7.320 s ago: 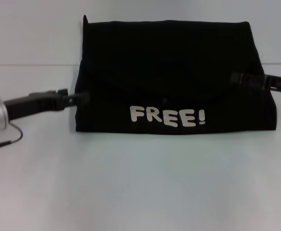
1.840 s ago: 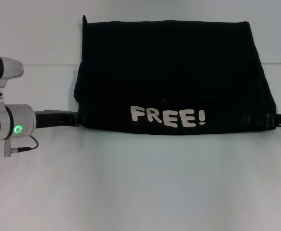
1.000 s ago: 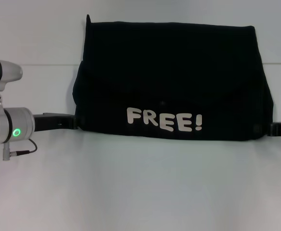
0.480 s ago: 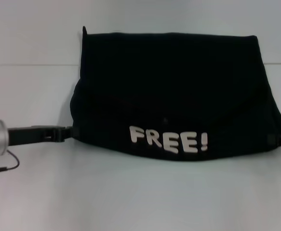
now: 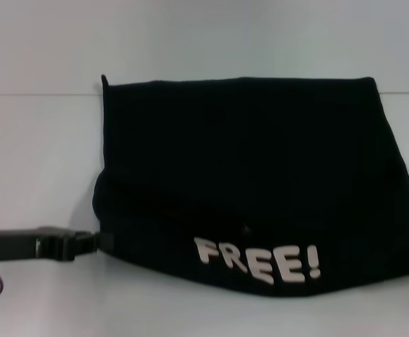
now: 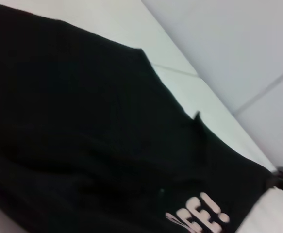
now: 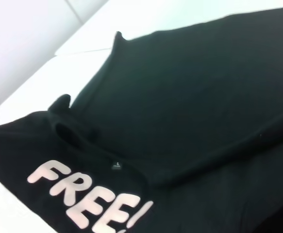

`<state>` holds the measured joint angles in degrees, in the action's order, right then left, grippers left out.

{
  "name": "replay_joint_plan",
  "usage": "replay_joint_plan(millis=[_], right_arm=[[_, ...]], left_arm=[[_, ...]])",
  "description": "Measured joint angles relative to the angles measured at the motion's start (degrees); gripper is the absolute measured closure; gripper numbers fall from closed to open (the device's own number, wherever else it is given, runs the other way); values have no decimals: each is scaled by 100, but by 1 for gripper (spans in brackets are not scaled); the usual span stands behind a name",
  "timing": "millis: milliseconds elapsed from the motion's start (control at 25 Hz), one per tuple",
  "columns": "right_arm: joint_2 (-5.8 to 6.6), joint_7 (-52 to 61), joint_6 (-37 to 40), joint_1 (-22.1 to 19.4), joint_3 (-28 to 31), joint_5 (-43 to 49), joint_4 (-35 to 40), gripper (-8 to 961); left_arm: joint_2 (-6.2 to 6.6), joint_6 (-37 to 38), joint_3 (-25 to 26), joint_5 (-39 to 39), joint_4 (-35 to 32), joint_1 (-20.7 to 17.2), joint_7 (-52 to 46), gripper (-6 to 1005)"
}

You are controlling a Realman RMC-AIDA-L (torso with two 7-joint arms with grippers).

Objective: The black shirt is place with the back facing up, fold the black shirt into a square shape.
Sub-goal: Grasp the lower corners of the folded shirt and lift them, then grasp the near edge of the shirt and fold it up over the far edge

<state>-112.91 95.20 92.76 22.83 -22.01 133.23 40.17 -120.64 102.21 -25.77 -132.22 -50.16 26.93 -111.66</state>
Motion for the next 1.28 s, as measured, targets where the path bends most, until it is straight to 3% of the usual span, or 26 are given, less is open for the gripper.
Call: replay_joint_plan(millis=[400,840,1040,1080,1280], right_arm=[[11,-819,990,-701,318,48,-2,911],[19,-1189,1644,-937,637,72,-1,912],[42,-1144,1637,-715,901,46,0,912],[43,-1146,1629,-650,990,44,-2,912],[96,-1119,1386,-185,1249,37,-79,912]], left_arm=[[1,830,429,-567,-41,-268,480,999],[-36,1386,512,-825,-34,-333,758,999],[32,1264,557,-780,59,-116,674,999],[115,1127,622,-756,158,142,563,999],[292,622,576,-753,472,644,475,999]])
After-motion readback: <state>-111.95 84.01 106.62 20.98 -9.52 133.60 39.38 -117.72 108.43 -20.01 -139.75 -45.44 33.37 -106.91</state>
